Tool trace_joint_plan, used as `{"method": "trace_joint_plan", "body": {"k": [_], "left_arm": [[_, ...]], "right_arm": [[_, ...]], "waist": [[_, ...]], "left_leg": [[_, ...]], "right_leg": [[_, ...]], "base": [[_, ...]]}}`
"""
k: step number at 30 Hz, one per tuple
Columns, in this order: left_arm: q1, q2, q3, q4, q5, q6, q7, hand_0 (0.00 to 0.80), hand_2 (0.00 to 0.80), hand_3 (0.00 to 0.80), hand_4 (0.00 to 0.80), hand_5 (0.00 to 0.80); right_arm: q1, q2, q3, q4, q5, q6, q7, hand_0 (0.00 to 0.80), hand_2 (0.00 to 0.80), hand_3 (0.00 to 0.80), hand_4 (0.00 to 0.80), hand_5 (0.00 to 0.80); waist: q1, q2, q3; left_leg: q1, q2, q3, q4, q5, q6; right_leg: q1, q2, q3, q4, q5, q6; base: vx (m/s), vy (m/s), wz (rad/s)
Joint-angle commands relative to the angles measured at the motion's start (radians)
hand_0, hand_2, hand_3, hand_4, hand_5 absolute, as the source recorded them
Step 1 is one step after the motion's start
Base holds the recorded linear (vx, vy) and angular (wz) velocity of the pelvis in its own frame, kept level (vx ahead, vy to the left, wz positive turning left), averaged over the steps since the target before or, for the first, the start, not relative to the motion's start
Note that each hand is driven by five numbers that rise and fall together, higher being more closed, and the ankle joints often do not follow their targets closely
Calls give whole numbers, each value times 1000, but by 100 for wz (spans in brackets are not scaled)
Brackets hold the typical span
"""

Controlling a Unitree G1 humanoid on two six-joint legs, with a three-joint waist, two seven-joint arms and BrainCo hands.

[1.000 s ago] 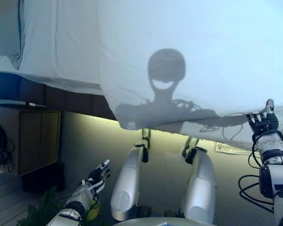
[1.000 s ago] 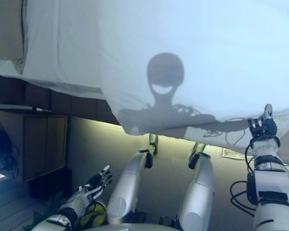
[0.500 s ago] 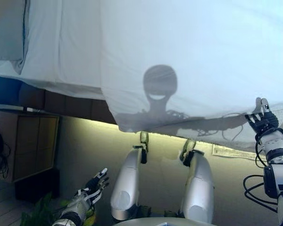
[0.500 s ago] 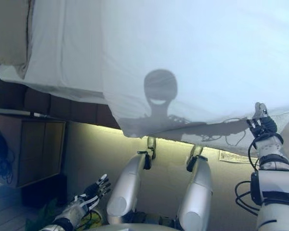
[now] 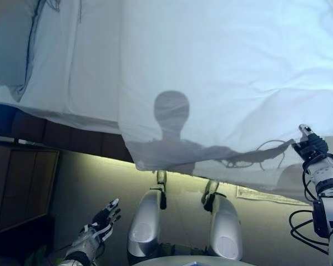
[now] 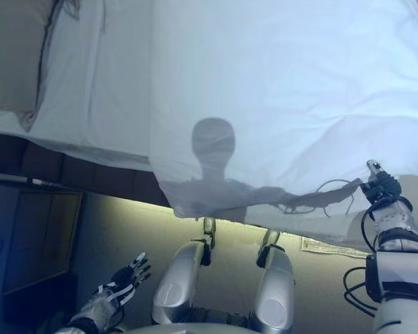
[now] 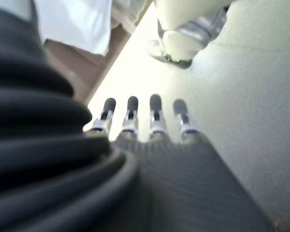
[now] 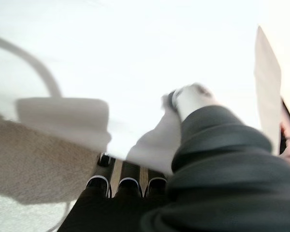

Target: Make the bed neatly

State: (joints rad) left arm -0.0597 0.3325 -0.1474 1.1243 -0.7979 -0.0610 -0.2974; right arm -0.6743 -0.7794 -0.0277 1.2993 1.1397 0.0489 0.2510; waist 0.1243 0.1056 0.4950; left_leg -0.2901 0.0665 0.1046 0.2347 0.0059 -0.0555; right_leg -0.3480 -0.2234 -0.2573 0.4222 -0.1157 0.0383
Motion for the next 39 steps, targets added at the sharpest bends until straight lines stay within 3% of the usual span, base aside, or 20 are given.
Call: {"method": "trace_joint_plan", "body": {"k": [1,14,20,26,30,34,39], "left_arm": [[79,25,-8,59,32,-2,8,0,0,0,0,0],[89,19,-2,41,16,-37,0,0,0,0,0,0],[37,46,-5,-64,34,-35,22,0,0,0,0,0],[-50,67,-60,-198,37,15,22,0,0,0,0,0],[-140,90,-136,-278,36,92,-29,0,0,0,0,0],[-235,86,-230,-315,-36,271,-160,0,0,0,0,0],[-292,24,-298,-260,-152,513,-275,0,0,0,0,0]], "right_arm": [[-21,-63,-8,-65,-8,-42,59,800,800,800,800,800],[25,-35,19,-91,-35,-8,122,800,800,800,800,800],[42,46,19,-153,67,18,132,800,800,800,800,800],[66,151,52,-243,92,20,77,800,800,800,800,800],[71,197,92,-264,90,16,50,800,800,800,800,800],[82,252,155,-302,82,12,9,800,800,800,800,800],[88,306,207,-306,57,15,-10,800,800,800,800,800]], "waist": [[6,-32,-91],[-7,-50,-150],[-22,-68,-224],[-45,-76,-309],[-63,-74,-351],[-99,-79,-392],[-125,-89,-426]], "left_leg": [[-33,51,-25,91,-42,-43],[85,68,-6,-2,-19,-57],[196,70,12,-139,12,-60],[273,71,30,-259,50,-62],[326,66,40,-300,54,-61],[381,68,74,-313,44,-56],[419,69,94,-322,27,-49]], "right_leg": [[46,-33,0,-39,29,45],[175,-14,1,-158,49,52],[272,10,13,-288,91,80],[334,31,18,-389,139,94],[381,43,20,-432,154,96],[425,50,33,-469,175,99],[455,64,45,-489,178,100]], "base": [[0,0,0],[27,17,-1],[73,-3,-7],[43,-4,-4],[66,23,-2],[128,25,-14],[136,-36,-20]]}}
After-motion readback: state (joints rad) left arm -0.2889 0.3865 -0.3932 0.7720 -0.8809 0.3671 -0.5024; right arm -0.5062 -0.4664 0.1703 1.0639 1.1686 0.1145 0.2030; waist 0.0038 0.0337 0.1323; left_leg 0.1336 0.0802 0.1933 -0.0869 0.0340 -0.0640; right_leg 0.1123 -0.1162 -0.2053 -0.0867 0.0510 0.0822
